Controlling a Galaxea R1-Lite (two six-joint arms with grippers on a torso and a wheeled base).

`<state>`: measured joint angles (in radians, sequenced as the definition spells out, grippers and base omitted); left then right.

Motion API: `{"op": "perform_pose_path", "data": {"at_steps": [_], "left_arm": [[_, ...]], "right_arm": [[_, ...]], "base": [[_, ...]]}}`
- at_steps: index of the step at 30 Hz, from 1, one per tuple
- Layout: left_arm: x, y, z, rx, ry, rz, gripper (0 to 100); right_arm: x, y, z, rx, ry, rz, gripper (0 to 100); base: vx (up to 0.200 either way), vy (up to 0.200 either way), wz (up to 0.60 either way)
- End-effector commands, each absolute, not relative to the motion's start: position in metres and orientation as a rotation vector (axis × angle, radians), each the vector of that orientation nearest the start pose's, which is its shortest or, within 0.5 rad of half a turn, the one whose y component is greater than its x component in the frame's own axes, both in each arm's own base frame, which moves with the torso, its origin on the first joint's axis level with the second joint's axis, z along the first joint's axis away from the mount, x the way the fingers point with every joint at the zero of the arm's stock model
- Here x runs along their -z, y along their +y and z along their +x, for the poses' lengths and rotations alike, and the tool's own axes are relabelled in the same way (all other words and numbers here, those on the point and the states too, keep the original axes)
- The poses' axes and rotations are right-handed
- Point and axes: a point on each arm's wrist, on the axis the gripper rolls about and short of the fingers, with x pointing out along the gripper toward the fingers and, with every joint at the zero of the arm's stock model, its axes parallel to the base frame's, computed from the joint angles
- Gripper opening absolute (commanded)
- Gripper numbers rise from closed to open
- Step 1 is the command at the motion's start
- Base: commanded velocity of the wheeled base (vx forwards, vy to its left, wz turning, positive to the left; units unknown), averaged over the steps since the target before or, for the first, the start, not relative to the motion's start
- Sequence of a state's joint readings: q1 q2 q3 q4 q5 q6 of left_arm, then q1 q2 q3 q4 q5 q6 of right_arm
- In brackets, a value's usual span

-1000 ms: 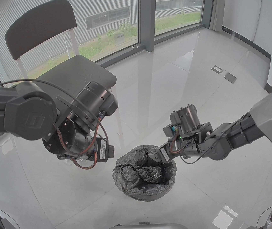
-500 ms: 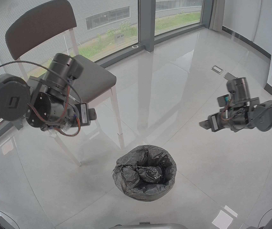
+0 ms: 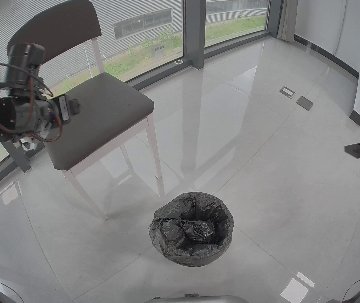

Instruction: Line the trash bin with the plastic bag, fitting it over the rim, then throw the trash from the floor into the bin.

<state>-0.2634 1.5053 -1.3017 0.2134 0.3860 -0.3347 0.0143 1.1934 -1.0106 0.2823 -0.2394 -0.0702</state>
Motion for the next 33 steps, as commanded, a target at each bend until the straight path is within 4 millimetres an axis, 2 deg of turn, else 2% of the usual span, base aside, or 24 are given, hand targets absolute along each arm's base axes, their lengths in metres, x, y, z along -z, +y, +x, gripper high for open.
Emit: {"op": "perform_pose_path", "data": {"at_steps": [1,5,9,13,16,19,24,33], "left_arm": [[-0.323,-0.004,0.164,-0.348,0.209,-0.195,100],[-0.312,0.002,0.095,-0.356,0.224,-0.195,100],[-0.291,0.006,0.038,-0.352,0.232,-0.195,100],[-0.272,0.009,-0.004,-0.356,0.194,-0.204,100],[-0.261,0.011,-0.032,-0.354,0.181,-0.206,100],[-0.256,0.012,-0.05,-0.354,0.16,-0.202,100],[-0.253,0.013,-0.068,-0.375,0.122,-0.189,100],[-0.251,0.007,-0.076,-0.452,0.105,-0.174,100]], "right_arm": [[-0.287,-0.009,0.034,0.329,0.237,-0.084,100],[-0.26,-0.004,-0.019,0.313,0.193,-0.081,100],[-0.239,-0.001,-0.052,0.309,0.15,-0.074,100],[-0.224,0.0,-0.075,0.303,0.118,-0.036,100],[-0.208,-0.009,-0.095,0.209,0.118,-0.034,100],[-0.193,-0.023,-0.108,0.114,0.115,-0.037,100],[-0.188,-0.027,-0.106,0.265,0.125,0.051,100],[-0.186,-0.019,-0.108,0.373,0.129,0.065,100]], "base": [[0.0,0.0,0.0],[0.0,0.0,0.0],[0.0,0.0,0.0],[0.0,0.0,0.0],[0.0,0.0,0.0],[0.0,0.0,0.0],[0.0,0.0,0.0],[0.0,0.0,0.0]]}}
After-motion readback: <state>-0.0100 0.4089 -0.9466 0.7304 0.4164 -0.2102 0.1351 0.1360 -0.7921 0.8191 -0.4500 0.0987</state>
